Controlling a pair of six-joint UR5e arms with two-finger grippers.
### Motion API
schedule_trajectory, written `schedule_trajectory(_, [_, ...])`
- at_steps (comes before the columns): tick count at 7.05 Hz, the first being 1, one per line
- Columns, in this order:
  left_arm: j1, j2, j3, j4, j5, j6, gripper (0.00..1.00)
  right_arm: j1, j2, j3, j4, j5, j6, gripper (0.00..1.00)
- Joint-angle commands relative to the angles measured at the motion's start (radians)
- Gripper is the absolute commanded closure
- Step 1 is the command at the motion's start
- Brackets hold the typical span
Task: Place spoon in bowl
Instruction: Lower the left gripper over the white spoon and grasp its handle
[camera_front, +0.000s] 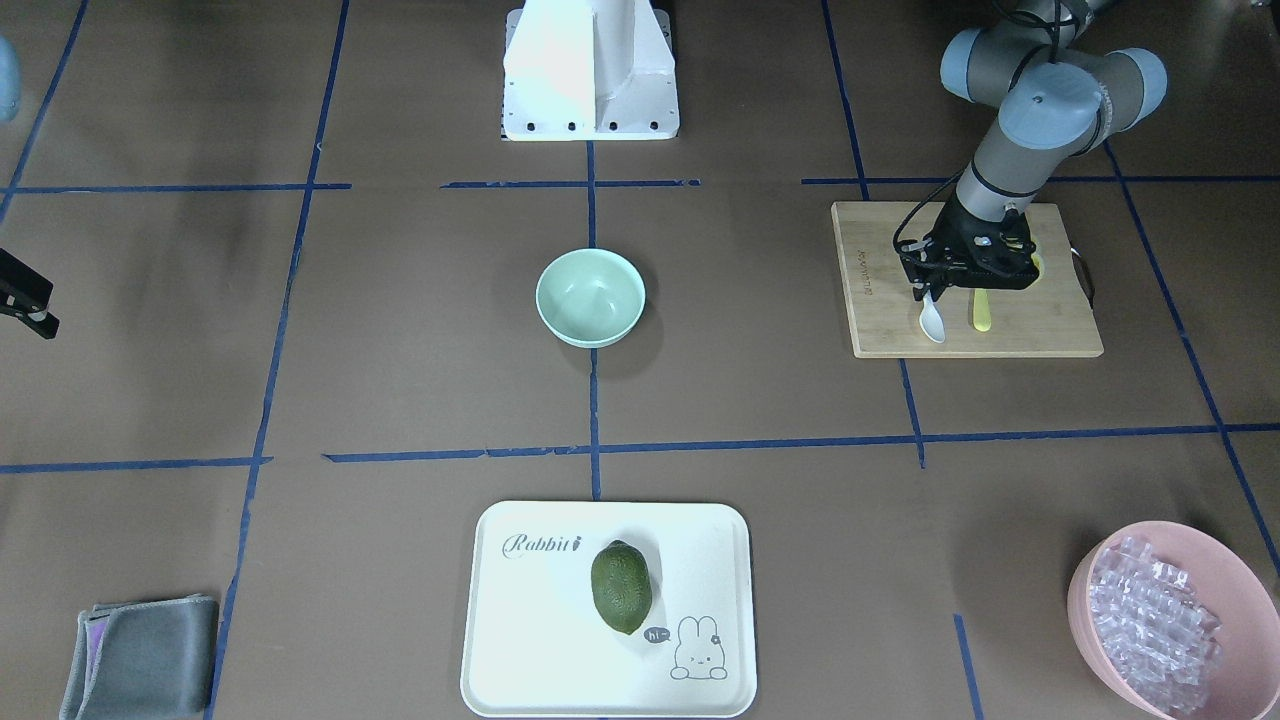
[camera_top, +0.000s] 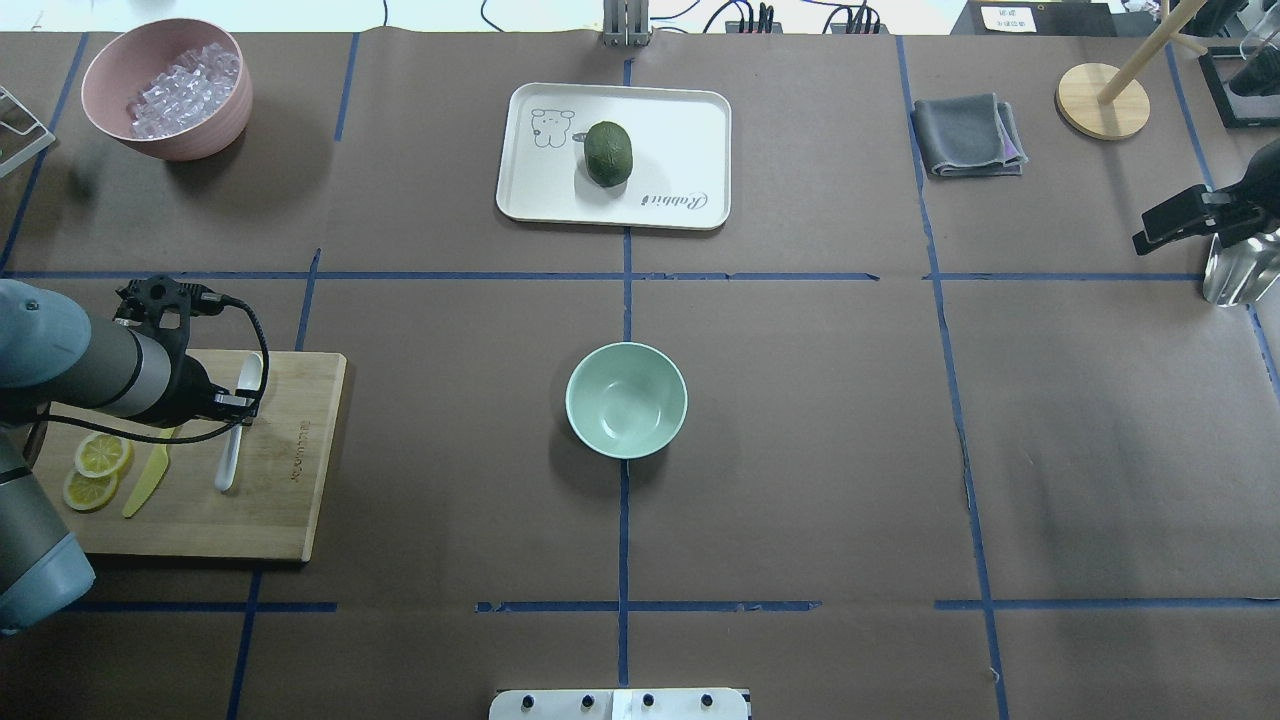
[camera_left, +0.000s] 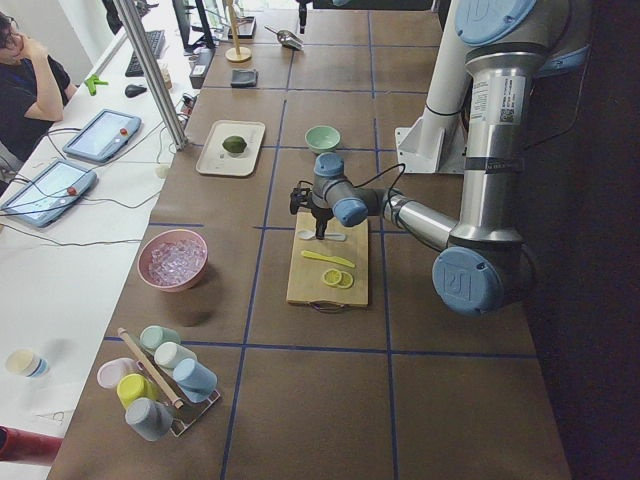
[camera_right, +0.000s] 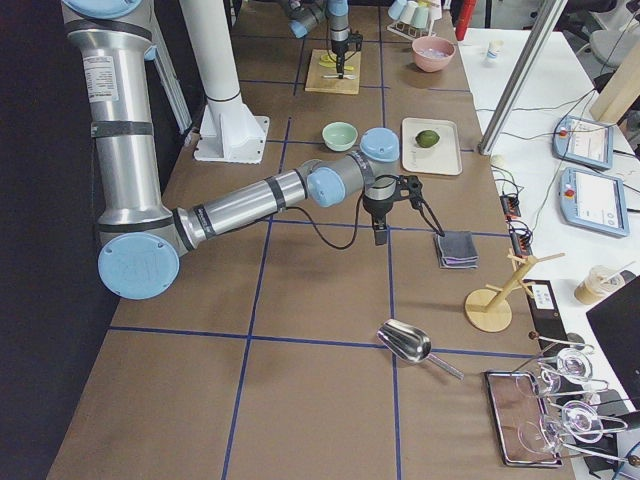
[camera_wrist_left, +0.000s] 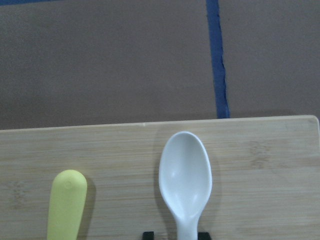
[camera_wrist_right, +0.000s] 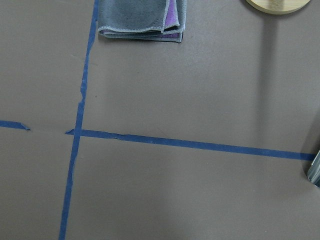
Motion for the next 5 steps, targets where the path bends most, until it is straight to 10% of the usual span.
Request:
schedule_trajectory(1, [-0.001,0.003,-0.015,0.008,-0.036,-0.034,0.93,0.0,0.002,-0.007,0.002,0.0,0.0,0.0])
schedule_trajectory(3, [-0.007,0.0,-0.093,0.09,-0.069,-0.042,0.97,0.001,0.002,-0.007,0.002,0.002,-0.001,0.0])
schedule_trajectory(5, [-0.011,-0.145,-0.271,0.452,-0.097,-0.05,1.0,0.03,-0.004,-0.016,0.002,0.046,-0.033,0.0])
